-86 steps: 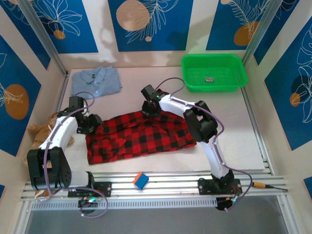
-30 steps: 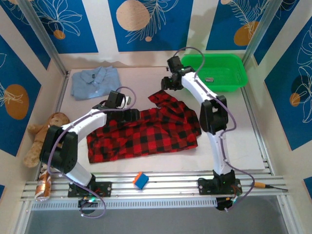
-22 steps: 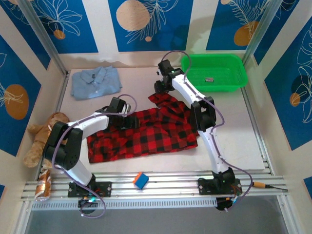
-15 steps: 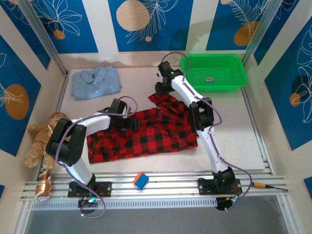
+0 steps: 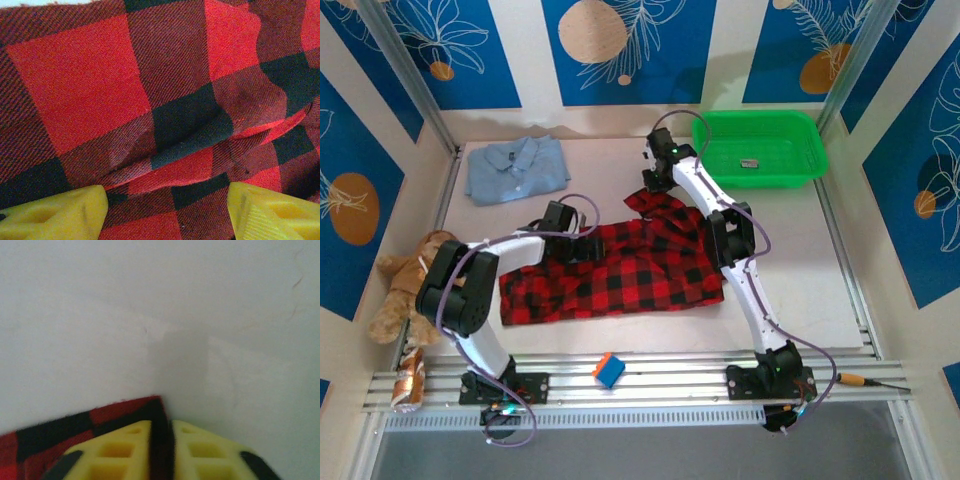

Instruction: Fold and stack the long sleeve shirts

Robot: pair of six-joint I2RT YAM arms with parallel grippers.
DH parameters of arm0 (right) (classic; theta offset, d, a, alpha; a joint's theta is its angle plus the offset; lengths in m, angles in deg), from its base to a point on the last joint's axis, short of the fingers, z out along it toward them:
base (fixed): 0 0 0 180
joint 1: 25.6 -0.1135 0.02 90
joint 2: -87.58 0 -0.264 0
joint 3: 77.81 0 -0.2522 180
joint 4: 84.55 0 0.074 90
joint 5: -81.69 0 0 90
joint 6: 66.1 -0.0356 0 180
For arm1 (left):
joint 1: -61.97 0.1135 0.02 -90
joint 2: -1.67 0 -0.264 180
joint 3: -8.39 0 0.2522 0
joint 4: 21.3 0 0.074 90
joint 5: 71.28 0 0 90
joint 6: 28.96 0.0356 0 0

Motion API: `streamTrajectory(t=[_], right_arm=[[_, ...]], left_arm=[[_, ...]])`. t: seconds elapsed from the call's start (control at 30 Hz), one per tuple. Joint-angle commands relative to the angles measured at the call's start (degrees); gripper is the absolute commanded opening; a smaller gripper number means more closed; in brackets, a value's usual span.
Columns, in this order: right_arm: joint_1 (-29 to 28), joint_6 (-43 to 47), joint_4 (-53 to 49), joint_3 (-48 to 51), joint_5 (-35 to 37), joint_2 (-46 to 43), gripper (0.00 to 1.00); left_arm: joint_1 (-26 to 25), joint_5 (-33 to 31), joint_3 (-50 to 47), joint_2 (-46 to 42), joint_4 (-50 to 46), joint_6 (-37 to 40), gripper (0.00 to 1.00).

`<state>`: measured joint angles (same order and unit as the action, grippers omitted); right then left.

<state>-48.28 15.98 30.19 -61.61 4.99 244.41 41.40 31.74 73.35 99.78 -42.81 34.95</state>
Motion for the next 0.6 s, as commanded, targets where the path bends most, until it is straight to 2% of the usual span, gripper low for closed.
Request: streamTrajectory(t=[0.0, 0.03, 0.23, 0.4, 0.57], right_arm=[[1.06, -3.85, 1.10, -3.38, -2.12, 1.00, 0.04], [1.40, -5.09, 1.79, -4.21, -2.41, 0.47, 0.00], [2.90, -11.27, 13.18, 0.95, -5.89, -12.28, 0.00], [2.88, -11.99, 18.00, 3.23, -11.02, -22.25, 0.00], [1.30, -9.31, 22.17, 7.96, -18.51, -29.76, 0.00]], left_arm=[[1.76, 0.40, -0.87, 3.57, -1.24, -0.45, 0.68], [2.10, 0.64, -0.63, 3.80, -0.99, -0.53, 0.68], [5.31, 1.96, 1.79, 5.16, 0.41, -1.15, 0.70], [6.07, 3.92, 4.27, 4.42, 0.60, -0.81, 0.72], [6.14, 5.76, 5.39, 0.07, 1.07, -2.06, 0.76]])
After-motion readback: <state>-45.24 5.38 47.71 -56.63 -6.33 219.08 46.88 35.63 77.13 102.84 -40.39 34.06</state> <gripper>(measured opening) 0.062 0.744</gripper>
